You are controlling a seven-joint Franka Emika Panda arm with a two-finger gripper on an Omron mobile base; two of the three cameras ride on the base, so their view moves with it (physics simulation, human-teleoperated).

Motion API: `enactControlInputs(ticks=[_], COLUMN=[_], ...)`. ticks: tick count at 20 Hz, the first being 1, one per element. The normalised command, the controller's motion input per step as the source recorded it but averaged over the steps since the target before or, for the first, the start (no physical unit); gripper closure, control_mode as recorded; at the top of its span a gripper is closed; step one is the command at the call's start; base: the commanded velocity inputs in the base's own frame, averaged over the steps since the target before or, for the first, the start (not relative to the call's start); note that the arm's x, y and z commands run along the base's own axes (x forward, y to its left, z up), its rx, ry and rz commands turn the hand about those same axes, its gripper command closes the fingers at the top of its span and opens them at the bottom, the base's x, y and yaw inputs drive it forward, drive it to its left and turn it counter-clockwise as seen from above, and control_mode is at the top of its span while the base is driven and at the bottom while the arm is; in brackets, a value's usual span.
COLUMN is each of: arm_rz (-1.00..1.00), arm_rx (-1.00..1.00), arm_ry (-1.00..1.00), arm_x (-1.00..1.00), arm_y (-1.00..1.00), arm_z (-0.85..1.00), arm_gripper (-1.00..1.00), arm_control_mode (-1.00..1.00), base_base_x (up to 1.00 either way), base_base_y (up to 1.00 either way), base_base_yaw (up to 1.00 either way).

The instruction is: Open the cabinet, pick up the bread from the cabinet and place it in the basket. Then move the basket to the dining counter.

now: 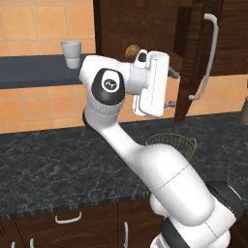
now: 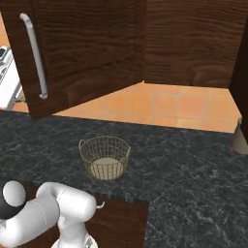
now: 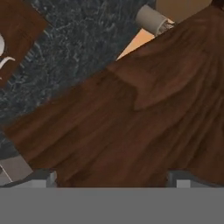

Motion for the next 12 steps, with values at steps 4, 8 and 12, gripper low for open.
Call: enactControlInputs(ticks=[4,8,12], arm_rz=[0.03,0.26,0.29], arm_rx=[0.07,0.22,0.13], arm_ry=[-0.08,-0.05,-0.01], arm_x=[-0.99,-0.25,0.03], arm_y=[-1.0,-1.0,-0.93], arm_z=[0.16,-0.06,-0.03], arm_gripper=[-1.0,-1.0,-1.0], arm_control_mode=[-1.0,-1.0,-1.0], base_base_x=[0.0,0.0,0.0], base_base_y=[0.0,0.0,0.0], base_base_yaw=[0.0,0.0,0.0])
